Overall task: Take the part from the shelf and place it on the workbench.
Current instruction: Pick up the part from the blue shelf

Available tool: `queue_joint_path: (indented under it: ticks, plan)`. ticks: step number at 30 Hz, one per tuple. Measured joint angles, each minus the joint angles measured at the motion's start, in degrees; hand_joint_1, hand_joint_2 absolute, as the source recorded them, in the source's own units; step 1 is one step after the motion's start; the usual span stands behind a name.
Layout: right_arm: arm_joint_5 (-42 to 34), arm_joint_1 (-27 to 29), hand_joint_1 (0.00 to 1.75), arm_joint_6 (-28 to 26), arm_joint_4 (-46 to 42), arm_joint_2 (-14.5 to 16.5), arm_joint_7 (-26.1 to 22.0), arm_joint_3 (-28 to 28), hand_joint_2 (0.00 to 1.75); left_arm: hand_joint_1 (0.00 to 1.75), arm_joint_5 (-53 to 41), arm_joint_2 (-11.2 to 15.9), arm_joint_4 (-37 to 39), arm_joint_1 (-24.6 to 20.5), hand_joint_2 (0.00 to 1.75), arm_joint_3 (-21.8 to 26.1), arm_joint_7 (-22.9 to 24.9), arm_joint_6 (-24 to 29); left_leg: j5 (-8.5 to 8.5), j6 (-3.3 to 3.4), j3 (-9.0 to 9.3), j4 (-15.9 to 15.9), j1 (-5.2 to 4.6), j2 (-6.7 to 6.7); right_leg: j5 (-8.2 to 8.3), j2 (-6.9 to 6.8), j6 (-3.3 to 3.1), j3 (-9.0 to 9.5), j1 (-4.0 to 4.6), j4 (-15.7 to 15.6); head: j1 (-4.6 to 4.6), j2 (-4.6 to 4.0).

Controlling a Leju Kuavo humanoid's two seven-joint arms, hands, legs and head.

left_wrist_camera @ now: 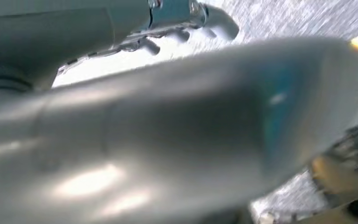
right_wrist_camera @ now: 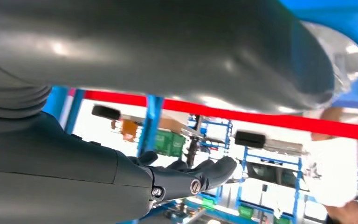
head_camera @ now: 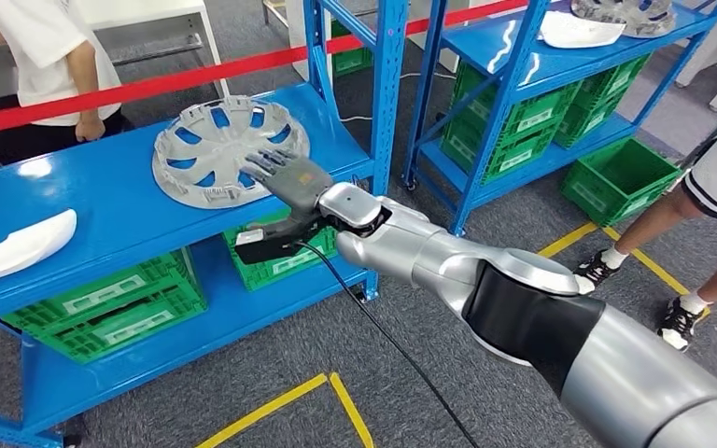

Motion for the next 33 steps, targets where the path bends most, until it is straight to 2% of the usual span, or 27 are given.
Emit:
queue_joint_path:
  ticks: [1,2,3,4,5,6,8,9,10,12,13,14,16,17,18,19,20,21,22,24,25,26,28,29,30,31,33]
  plan:
    - [-0.13,0.08,0.00,-0.06,0.13,-0.04,-0.06,0.01,0.00,0.00,-0.15,0.02,0.00,-0.17,0.00,0.00,-0.08,-0.01,-0.72,0.22,0.88,-0.15,-0.02,-0.07,-1.09,-0.08,0.15,-2.80,0.03,3.08,0.04,0.00]
    - [-0.25,0.26,0.00,-0.09,0.26,-0.10,-0.08,0.01,0.00,0.00,-0.30,0.02,0.00,-0.28,0.00,0.00,-0.11,-0.02,-1.50,0.34,1.81,-0.25,-0.03,-0.20,-3.36,-0.10,0.27,-5.28,0.04,5.01,0.08,0.00]
    - [-0.35,0.50,0.00,-0.13,0.39,-0.21,-0.10,0.01,0.00,0.00,-0.43,0.03,0.00,-0.29,0.00,0.00,-0.13,-0.05,-2.36,0.37,2.86,-0.32,-0.05,-0.35,-6.04,-0.10,0.34,-7.21,0.05,5.61,0.10,0.00]
    - [-0.45,0.71,0.00,-0.18,0.51,-0.33,-0.13,0.01,0.00,0.00,-0.55,0.04,0.00,-0.24,0.00,0.00,-0.11,-0.11,-3.28,0.31,4.02,-0.35,-0.06,-0.50,-8.02,-0.11,0.33,-8.53,0.05,4.86,0.11,0.00]
    - [-0.51,0.85,0.00,-0.24,0.62,-0.45,-0.18,0.01,0.00,0.00,-0.63,0.05,0.00,-0.19,0.00,0.00,-0.07,-0.20,-4.25,0.22,5.26,-0.35,-0.08,-0.61,-8.38,-0.12,0.23,-9.26,0.07,2.87,0.14,0.00]
    - [-0.55,0.94,0.00,-0.31,0.76,-0.58,-0.24,0.01,0.00,0.00,-0.68,0.06,0.00,-0.15,0.00,0.00,-0.03,-0.28,-5.26,0.10,6.50,-0.35,-0.11,-0.66,-6.39,-0.17,-0.01,-9.56,0.11,-0.17,0.15,0.00]
    - [-0.61,1.13,0.00,-0.44,1.23,-0.89,-0.39,0.06,0.00,0.00,-0.70,0.07,0.09,-0.22,0.00,0.00,0.02,-0.39,-7.27,-0.24,8.44,-0.16,-0.22,-0.80,2.29,-0.47,-0.62,-9.81,0.42,-6.87,0.07,0.00]
    - [-0.64,1.28,0.00,-0.49,1.45,-1.05,-0.50,0.11,0.00,0.00,-0.70,0.07,0.11,-0.28,0.00,0.00,0.03,-0.41,-8.38,-0.50,9.10,-0.17,-0.26,-0.87,5.68,-0.57,-0.93,-9.67,0.65,-8.85,0.01,0.00]
    - [-0.66,1.45,0.00,-0.59,1.63,-1.20,-0.67,0.16,0.00,0.00,-0.70,0.07,0.11,-0.30,0.00,0.01,0.06,-0.42,-9.10,-0.85,9.97,-0.08,-0.31,-0.93,7.40,-0.57,-1.23,-9.42,0.78,-9.88,-0.03,0.00]
    - [-0.77,1.30,0.00,-0.75,1.75,-1.34,-0.97,0.20,0.00,0.00,-0.73,0.13,-0.02,-0.35,0.00,0.02,0.08,-0.42,-9.82,-1.57,11.39,0.15,-0.37,-0.89,7.14,-0.34,-2.04,-7.93,0.74,-10.01,0.04,0.00]
    - [-0.89,1.04,0.00,-0.82,1.77,-1.35,-1.10,0.20,0.00,0.00,-0.75,0.15,-0.06,-0.39,0.00,0.02,0.06,-0.40,-9.37,-1.92,11.40,1.53,-0.40,-0.78,7.01,-0.27,-2.55,-7.03,0.59,-10.16,0.01,0.00]
    - [-1.08,0.72,0.00,-0.84,1.80,-1.35,-1.17,0.20,0.00,0.00,-0.76,0.18,-0.08,-0.55,0.00,0.01,0.03,-0.39,-8.93,-2.26,10.17,3.94,-0.38,-0.64,6.78,-0.24,-3.01,-6.09,0.50,-10.19,-0.05,0.00]
    - [-1.59,0.60,0.00,-0.86,1.86,-1.35,-1.29,0.24,0.00,0.00,-0.76,0.16,-0.08,-0.79,0.00,0.00,-0.02,-0.37,-9.15,-2.84,5.47,10.81,-0.24,-0.40,5.55,-0.22,-3.58,-4.27,0.43,-10.22,-0.24,0.00]
    - [-1.88,0.76,0.00,-0.91,1.89,-1.34,-1.28,0.29,0.00,0.00,-0.76,0.14,-0.07,-0.82,0.00,0.00,-0.09,-0.37,-10.72,-3.01,2.79,13.54,-0.17,-0.34,4.80,-0.20,-3.69,-3.36,0.42,-10.24,-0.25,0.00]
    - [-2.20,0.98,0.00,-1.04,1.93,-1.34,-1.25,0.34,0.00,0.00,-0.76,0.13,-0.06,-0.75,0.00,0.00,-0.20,-0.37,-13.03,-3.09,0.52,14.97,-0.14,-0.32,3.98,-0.15,-3.73,-2.37,0.41,-10.25,-0.25,0.00]
    - [-2.58,1.26,0.00,-1.34,1.98,-1.34,-1.13,0.38,0.00,0.00,-0.75,0.11,-0.05,-0.66,0.00,0.00,-0.36,-0.37,-15.25,-3.10,-1.17,15.04,-0.14,-0.28,3.12,-0.09,-3.77,-1.26,0.40,-10.25,-0.24,0.00]
    - [-2.96,1.59,0.00,-1.78,2.05,-1.34,-0.99,0.40,0.00,0.00,-0.75,0.11,-0.05,-0.57,0.00,0.00,-0.54,-0.37,-16.31,-3.01,-2.30,13.84,-0.14,-0.26,2.13,-0.03,-3.77,-0.08,0.38,-10.26,-0.25,0.00]
    - [-3.32,2.01,0.00,-2.36,2.12,-1.34,-0.84,0.40,0.00,0.00,-0.74,0.11,-0.04,-0.48,0.00,0.00,-0.68,-0.37,-15.23,-2.85,-2.90,11.46,-0.16,-0.23,1.12,0.02,-3.72,1.16,0.37,-10.27,-0.25,0.00]
    - [-3.64,2.59,0.00,-2.89,2.18,-1.33,-0.64,0.40,0.44,0.00,-0.74,0.11,-0.01,-0.34,0.00,0.00,-0.82,-0.37,-11.42,-2.54,-3.18,8.24,-0.22,-0.22,0.12,0.03,-3.61,2.15,0.38,-10.35,-0.26,0.00]
    - [-4.45,3.94,0.00,-3.51,2.49,-1.21,-0.27,0.41,1.31,0.00,-0.74,0.11,0.14,-0.05,0.00,0.00,-1.01,-0.37,-2.10,-1.87,-3.38,3.09,-0.49,-0.29,-1.79,0.27,-3.00,3.86,0.52,-10.10,-0.38,0.00]
    - [-5.04,4.52,0.00,-3.59,2.65,-1.14,-0.13,0.37,1.75,0.00,-0.74,0.11,0.20,0.03,0.00,0.01,-1.07,-0.37,0.87,-1.57,-3.36,2.04,-0.62,-0.34,-2.54,0.42,-2.59,4.25,0.54,-10.06,-0.44,0.00]
    - [-5.71,4.88,0.00,-3.62,2.79,-1.07,-0.09,0.25,1.75,0.00,-0.75,0.10,0.24,0.00,0.00,0.01,-1.14,-0.37,1.70,-1.33,-3.32,1.98,-0.75,-0.39,-3.09,0.59,-2.18,4.63,0.55,-10.08,-0.50,0.00]
    - [-7.10,5.08,0.00,-3.63,2.84,-1.01,-0.25,-0.33,1.75,0.00,-0.78,0.05,0.15,-0.32,0.00,0.02,-1.29,-0.38,1.35,-0.84,-2.74,1.69,-0.62,-0.41,-3.92,0.57,-1.47,4.89,0.44,-10.44,-0.47,0.00]
    - [-7.71,5.05,0.00,-3.63,2.84,-0.99,-0.42,-0.69,1.75,0.00,-0.80,0.02,0.08,-0.48,0.00,0.02,-1.39,-0.39,1.17,-0.55,-2.34,1.23,-0.51,-0.39,-4.51,0.41,-1.20,4.56,0.44,-9.68,-0.39,0.00]
    - [-8.31,5.06,0.00,-3.63,2.85,-0.96,-0.63,-1.01,1.75,0.00,-0.85,-0.01,0.01,-0.67,0.00,0.02,-1.46,-0.39,0.98,-0.27,-1.85,0.77,-0.35,-0.36,-5.45,0.23,-0.91,3.47,0.42,-7.64,-0.29,0.00]
    - [-8.81,5.22,0.00,-3.63,2.86,-0.93,-0.84,-1.25,1.75,0.00,-0.92,-0.03,-0.04,-0.84,0.00,0.02,-1.51,-0.42,0.70,-0.02,-1.45,0.51,-0.31,-0.36,-6.58,0.04,-0.68,1.49,0.38,-4.35,-0.21,0.00]
    - [-9.73,5.99,0.00,-3.62,2.89,-0.87,-1.12,-1.55,1.75,0.00,-1.15,-0.07,-0.07,-1.13,0.00,0.02,-1.55,-0.51,0.01,0.26,-0.77,0.40,-0.28,-0.45,-8.12,-0.06,-0.33,-3.81,0.27,3.01,-0.07,0.00]
